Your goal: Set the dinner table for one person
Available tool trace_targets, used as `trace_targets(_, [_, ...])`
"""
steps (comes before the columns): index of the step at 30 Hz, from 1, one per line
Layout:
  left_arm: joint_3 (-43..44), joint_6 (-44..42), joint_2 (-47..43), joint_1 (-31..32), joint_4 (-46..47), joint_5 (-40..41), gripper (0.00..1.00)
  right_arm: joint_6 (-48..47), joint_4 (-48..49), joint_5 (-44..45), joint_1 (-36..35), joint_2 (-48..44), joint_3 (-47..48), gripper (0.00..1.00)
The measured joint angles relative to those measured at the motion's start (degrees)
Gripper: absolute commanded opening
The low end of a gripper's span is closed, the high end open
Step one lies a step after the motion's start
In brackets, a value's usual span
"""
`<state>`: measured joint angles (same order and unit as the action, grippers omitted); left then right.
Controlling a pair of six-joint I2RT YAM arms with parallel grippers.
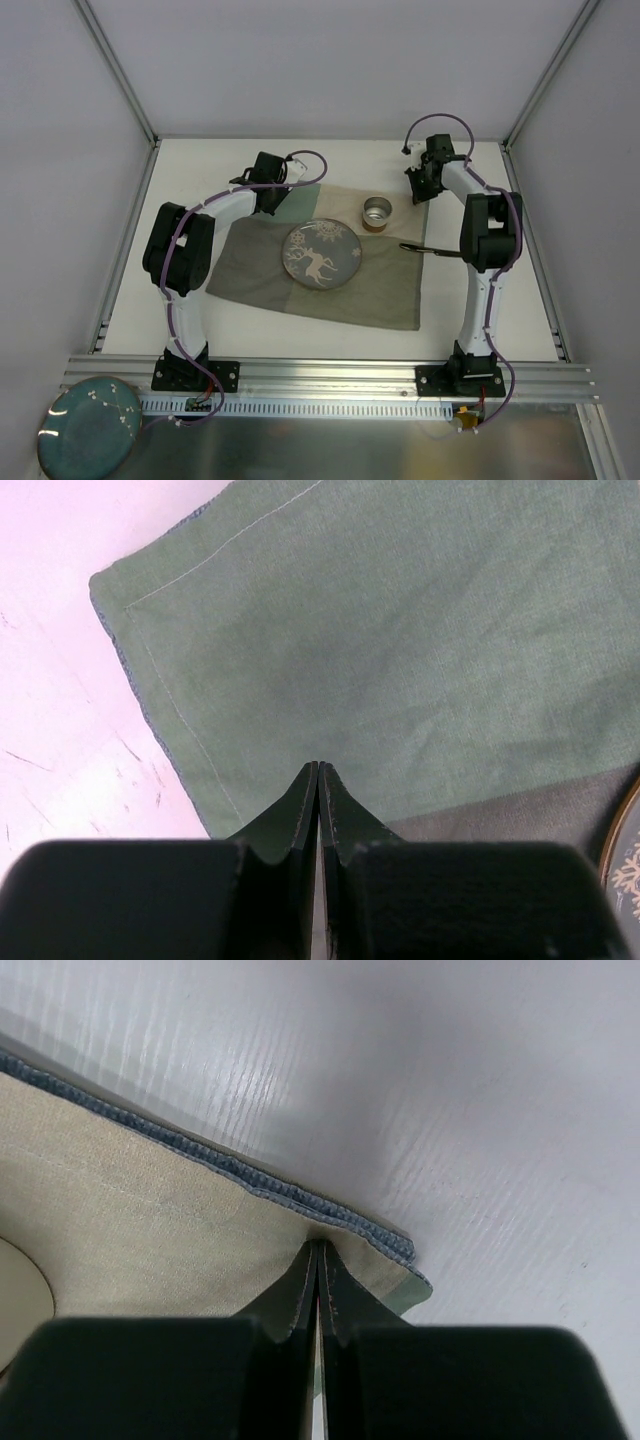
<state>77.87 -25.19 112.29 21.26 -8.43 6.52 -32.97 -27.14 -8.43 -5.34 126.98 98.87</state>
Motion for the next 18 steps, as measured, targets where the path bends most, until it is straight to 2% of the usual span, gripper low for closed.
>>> trace_targets(14, [0.02,0.70,0.00,0.00,-0.92,0.00,0.00,-0.70,-9.49,2.14,-1.18,11.47,20.44,0.00])
trace_targets(18, [0.02,0.94,0.00,0.00,-0.98,0.00,0.00,-1.01,-10.91,1.77,-1.64,13.29,23.78,0.00])
